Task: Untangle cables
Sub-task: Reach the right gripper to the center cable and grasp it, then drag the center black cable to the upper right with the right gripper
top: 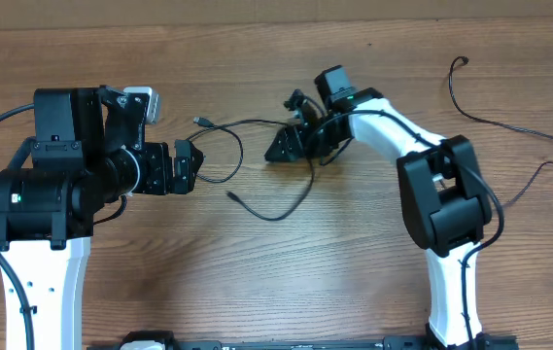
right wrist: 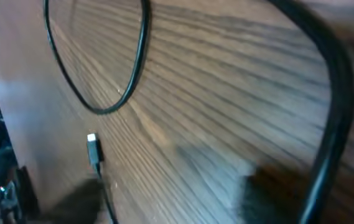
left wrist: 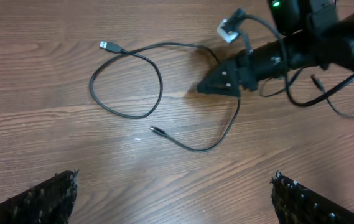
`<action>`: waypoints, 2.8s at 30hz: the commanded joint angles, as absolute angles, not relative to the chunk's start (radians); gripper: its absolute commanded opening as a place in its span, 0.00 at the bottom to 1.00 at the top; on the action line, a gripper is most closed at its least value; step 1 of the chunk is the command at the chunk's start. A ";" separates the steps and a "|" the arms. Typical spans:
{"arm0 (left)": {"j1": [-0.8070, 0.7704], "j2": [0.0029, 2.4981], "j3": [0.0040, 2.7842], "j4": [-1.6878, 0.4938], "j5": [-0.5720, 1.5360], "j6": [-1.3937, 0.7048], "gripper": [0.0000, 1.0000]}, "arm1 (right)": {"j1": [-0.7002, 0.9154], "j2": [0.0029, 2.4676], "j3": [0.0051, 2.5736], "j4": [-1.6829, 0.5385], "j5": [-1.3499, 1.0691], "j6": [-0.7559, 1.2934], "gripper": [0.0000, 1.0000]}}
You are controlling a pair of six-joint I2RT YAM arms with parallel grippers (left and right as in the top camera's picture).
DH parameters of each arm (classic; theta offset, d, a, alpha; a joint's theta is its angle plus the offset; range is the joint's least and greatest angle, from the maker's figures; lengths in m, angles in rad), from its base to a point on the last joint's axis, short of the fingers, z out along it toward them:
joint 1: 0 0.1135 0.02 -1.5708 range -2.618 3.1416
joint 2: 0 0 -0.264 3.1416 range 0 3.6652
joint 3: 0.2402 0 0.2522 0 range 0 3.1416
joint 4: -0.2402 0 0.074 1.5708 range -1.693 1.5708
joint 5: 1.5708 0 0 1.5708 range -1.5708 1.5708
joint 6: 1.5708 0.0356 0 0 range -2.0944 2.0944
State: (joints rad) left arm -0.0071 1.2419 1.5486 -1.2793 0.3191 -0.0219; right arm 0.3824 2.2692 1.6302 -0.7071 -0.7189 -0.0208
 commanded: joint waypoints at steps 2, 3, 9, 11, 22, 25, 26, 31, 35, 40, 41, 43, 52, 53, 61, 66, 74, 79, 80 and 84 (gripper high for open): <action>-0.013 1.243 1.557 -1.278 0.333 -0.003 1.00 | 0.391 2.302 1.623 -0.660 -0.661 0.080 0.22; -0.013 1.243 1.557 -1.279 0.333 -0.003 1.00 | 0.389 2.302 1.627 -0.656 -0.651 0.097 0.15; -0.013 1.243 1.557 -1.278 0.333 -0.003 1.00 | 0.364 2.289 1.724 -0.778 -0.542 0.105 0.08; -0.013 1.243 1.557 -1.278 0.333 -0.003 1.00 | 0.353 2.271 1.791 -0.843 -0.492 0.104 0.04; -0.013 1.243 1.557 -1.279 0.333 -0.003 1.00 | 0.271 2.233 2.315 -1.012 -0.434 0.187 0.04; -0.013 1.243 1.557 -1.279 0.333 -0.003 1.00 | 0.234 2.233 2.457 -0.972 -0.434 0.269 0.04; -0.013 1.243 1.557 -1.279 0.333 -0.003 1.00 | 0.223 2.233 2.483 -0.950 -0.433 0.292 0.04; -0.013 1.243 1.557 -1.279 0.333 -0.003 1.00 | 0.152 2.233 2.551 -0.823 -0.358 0.445 0.04; -0.013 1.243 1.557 -1.279 0.333 -0.003 1.00 | 0.083 2.233 2.550 -0.767 -0.278 0.514 0.04; -0.013 1.243 1.557 -1.279 0.333 -0.003 1.00 | -0.029 2.233 2.546 -0.776 -0.123 0.527 0.04; -0.013 1.243 1.557 -1.278 0.333 -0.003 1.00 | -0.052 2.233 2.546 -0.781 -0.102 0.527 0.04; -0.013 1.243 1.557 -1.279 0.333 -0.003 1.00 | -0.090 2.233 2.546 -0.795 -0.070 0.527 0.04; -0.013 1.243 1.557 -1.279 0.333 -0.003 1.00 | -0.271 2.235 2.539 -0.801 -0.052 0.523 0.04; -0.013 1.243 1.557 -1.279 0.333 -0.003 1.00 | -0.289 2.237 2.539 -0.801 -0.052 0.522 0.04; -0.013 1.243 1.557 -1.278 0.333 -0.003 1.00 | -0.411 2.284 2.539 -0.809 -0.045 0.478 0.04; -0.013 1.243 1.557 -1.279 0.333 -0.003 1.00 | -0.460 2.335 2.539 -0.833 -0.045 0.459 0.04; -0.013 1.243 1.557 -1.279 0.333 -0.003 1.00 | -0.516 2.364 2.539 -0.884 -0.046 0.459 1.00; -0.013 1.243 1.557 -1.279 0.333 -0.003 1.00 | -0.530 2.341 2.551 -0.903 -0.047 0.446 1.00; -0.013 1.243 1.557 -1.278 0.333 -0.003 1.00 | -0.530 2.329 2.557 -0.908 -0.049 0.434 1.00; -0.013 1.243 1.557 -1.278 0.333 -0.003 1.00 | -0.522 2.246 2.574 -0.930 -0.059 0.379 1.00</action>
State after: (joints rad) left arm -0.0071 1.2419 1.5486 -1.2793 0.3195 -0.0219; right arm -0.5301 2.3631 2.5301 -0.9245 -0.0597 0.4370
